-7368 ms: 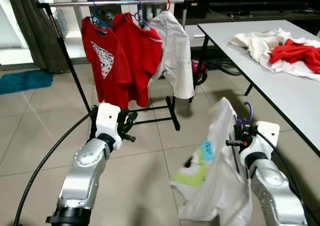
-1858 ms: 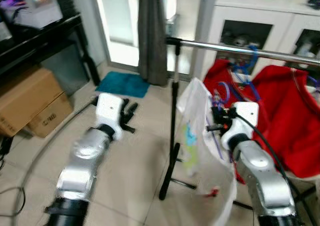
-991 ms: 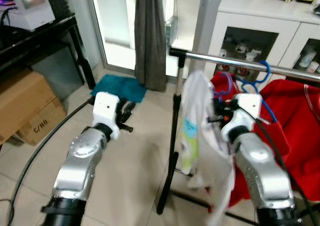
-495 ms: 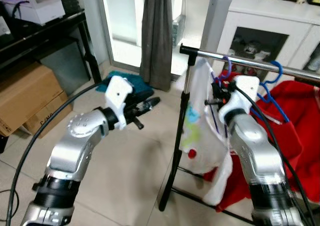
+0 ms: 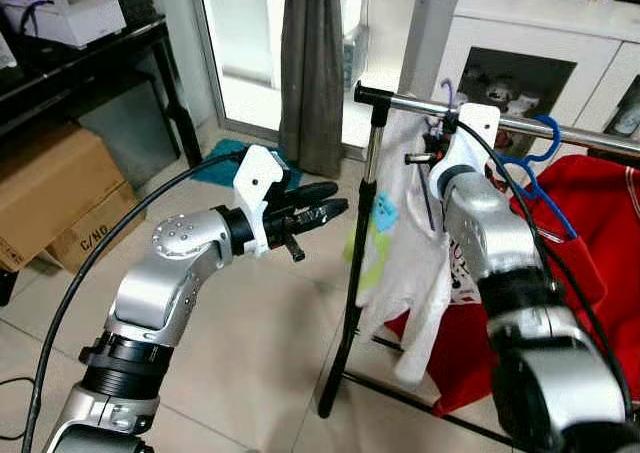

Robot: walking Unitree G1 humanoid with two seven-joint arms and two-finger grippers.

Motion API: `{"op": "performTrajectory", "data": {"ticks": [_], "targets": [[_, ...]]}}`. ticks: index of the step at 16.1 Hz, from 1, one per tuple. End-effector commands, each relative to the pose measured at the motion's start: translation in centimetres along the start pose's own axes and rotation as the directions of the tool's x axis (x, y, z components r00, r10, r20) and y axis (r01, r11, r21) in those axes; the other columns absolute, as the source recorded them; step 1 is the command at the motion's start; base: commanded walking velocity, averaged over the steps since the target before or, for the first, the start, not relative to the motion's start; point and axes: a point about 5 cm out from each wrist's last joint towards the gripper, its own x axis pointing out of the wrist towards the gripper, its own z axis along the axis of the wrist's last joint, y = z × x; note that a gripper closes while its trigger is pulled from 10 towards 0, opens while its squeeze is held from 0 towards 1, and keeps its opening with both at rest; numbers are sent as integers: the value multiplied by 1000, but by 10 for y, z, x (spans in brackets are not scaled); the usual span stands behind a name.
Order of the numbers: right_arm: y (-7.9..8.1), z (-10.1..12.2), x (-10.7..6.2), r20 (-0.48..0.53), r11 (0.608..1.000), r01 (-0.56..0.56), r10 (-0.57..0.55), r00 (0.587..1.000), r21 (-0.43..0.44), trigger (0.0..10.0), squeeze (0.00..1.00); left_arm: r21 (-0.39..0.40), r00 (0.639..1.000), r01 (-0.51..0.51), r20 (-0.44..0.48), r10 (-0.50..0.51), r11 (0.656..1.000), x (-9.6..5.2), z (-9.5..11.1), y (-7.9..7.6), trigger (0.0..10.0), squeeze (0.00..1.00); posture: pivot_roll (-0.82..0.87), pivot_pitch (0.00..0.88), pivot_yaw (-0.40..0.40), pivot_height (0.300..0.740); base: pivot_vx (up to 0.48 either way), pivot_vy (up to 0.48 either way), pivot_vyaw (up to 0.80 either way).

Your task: Hang hanger

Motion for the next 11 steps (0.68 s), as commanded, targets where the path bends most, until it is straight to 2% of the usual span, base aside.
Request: {"op": "performTrajectory", "data": {"ticks": [1, 3, 5, 7, 8, 9, 10, 11], "targets": [[-2, 4, 3, 10, 1000, 16, -16, 1000, 25, 10000, 0, 10, 1000, 18, 5, -18, 1000, 1, 4, 0, 10000, 0, -38, 0, 8, 740, 0, 0, 0], [3, -13, 10, -96, 1000, 19, -19, 995, -2, 10000, 0, 11, 1000, 27, 11, -27, 1000, 2, 4, -1, 10000, 0, -27, 0, 2, 740, 0, 0, 0], [7, -29, 8, -167, 1000, 3, -5, 986, -13, 10000, 0, 10, 1000, 26, 14, -26, 1000, 2, 4, -1, 10000, 0, -23, 0, -1, 740, 0, 0, 0], [8, -32, 9, -169, 1000, 2, -4, 986, -9, 10000, 0, 8, 1000, 24, 15, -24, 1000, 1, 4, -1, 10000, 0, -25, 0, 3, 740, 0, 0, 0], [5, -30, 10, -133, 999, 3, 2, 991, 37, 10000, 1000, 4, 1000, 16, 17, -16, 1000, 1, 4, -1, 10000, 0, -27, 0, 7, 740, 0, 0, 0], [4, -24, 10, -89, 997, -8, 14, 996, 78, 10000, 1000, 4, 1000, 2, 15, -2, 1000, 1, 4, 1, 10000, 0, -29, 0, 13, 740, 0, 0, 0], [3, -22, 10, -72, 996, -13, 20, 997, 91, 10000, 1000, 5, 1000, -4, 14, 4, 1000, 1, 3, 1, 10000, 0, -30, 0, 14, 740, 0, 0, 0], [1, -14, 10, -13, 995, -35, 36, 999, 95, 10000, 1000, 3, 999, -44, 9, 44, 999, 0, 1, 4, 10000, 0, -32, 0, 19, 740, 0, 0, 0]]}}
